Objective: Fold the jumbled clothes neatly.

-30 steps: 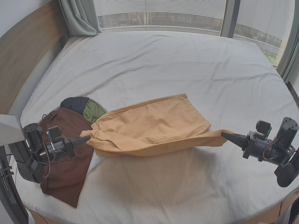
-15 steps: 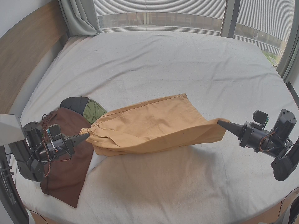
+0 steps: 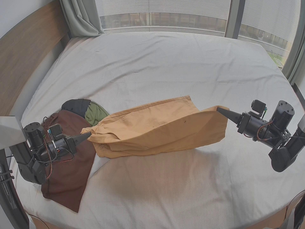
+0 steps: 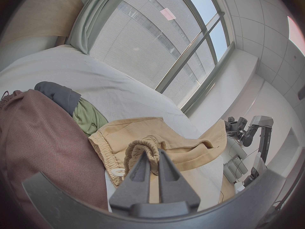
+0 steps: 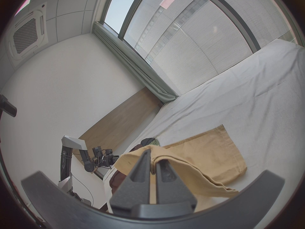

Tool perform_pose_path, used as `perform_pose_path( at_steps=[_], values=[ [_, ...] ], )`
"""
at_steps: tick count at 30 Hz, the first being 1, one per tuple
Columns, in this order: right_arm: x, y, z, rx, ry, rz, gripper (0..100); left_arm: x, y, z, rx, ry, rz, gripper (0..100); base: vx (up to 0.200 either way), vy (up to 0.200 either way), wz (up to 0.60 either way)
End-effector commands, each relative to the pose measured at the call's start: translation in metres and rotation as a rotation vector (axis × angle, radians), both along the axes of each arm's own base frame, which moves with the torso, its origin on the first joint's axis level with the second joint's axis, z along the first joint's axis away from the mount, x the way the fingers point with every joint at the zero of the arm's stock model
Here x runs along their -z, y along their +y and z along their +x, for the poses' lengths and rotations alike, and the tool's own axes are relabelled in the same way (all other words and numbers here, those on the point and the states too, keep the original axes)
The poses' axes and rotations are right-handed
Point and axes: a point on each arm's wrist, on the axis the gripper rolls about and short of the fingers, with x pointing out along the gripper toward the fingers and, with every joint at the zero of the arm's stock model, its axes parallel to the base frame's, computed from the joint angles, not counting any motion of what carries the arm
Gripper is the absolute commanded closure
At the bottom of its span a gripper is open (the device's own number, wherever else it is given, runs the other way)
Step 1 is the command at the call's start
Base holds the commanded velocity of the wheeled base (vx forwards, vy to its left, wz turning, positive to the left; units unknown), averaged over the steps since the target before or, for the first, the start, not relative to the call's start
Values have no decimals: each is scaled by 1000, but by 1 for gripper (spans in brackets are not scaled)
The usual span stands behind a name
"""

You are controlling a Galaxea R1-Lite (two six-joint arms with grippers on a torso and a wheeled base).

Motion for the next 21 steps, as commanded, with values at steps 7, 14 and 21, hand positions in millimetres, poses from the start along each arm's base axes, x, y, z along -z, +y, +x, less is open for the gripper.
perform_pose_path(
  at_steps=[7,14,21],
  values=[
    [9,7,40,1,-29,10,100,-4,-7,7,-49,3,-23,100,0,0,0],
    [8,6,66,12,-17,18,100,-6,-8,13,-82,6,-48,100,0,0,0],
    [3,9,87,14,-15,31,100,-8,-9,18,-114,14,-76,100,0,0,0]
  ],
)
